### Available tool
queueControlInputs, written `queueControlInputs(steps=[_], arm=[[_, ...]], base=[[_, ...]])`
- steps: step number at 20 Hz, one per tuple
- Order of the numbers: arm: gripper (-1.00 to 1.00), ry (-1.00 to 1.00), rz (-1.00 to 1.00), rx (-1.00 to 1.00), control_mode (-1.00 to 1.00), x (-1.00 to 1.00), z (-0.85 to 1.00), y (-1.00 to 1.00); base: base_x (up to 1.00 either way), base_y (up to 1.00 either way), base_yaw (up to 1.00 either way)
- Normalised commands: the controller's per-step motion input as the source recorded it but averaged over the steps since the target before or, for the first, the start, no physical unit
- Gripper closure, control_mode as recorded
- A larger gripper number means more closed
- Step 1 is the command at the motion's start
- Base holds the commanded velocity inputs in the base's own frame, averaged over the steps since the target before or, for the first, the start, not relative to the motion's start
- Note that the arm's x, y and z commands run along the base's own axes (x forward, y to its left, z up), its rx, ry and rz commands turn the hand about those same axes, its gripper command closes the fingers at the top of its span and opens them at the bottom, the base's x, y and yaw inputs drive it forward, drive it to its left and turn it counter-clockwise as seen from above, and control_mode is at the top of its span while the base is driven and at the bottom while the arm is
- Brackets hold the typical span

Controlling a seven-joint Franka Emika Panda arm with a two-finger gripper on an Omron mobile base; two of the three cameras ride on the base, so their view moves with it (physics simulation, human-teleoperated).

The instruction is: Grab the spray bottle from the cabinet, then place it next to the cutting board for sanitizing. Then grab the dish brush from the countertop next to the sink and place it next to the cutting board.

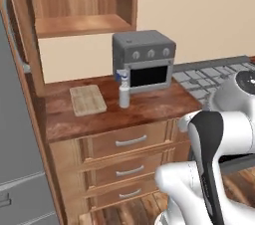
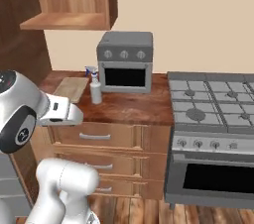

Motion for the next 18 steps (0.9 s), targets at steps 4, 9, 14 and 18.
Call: queueControlInputs(steps=[4,9,14,18], arm=[[-1.0,0.0,0.0,0.0,1.0,0.0,0.0,0.0],[-1.0,0.0,0.0,0.0,1.0,0.0,0.0,0.0],[-1.0,0.0,0.0,0.0,1.0,0.0,0.0,0.0],[-1.0,0.0,0.0,0.0,1.0,0.0,0.0,0.0]], base=[[-0.16,-1.0,-0.16],[0.01,-1.0,-0.38],[0.06,-0.92,-0.63],[0.02,-0.76,-0.7]])
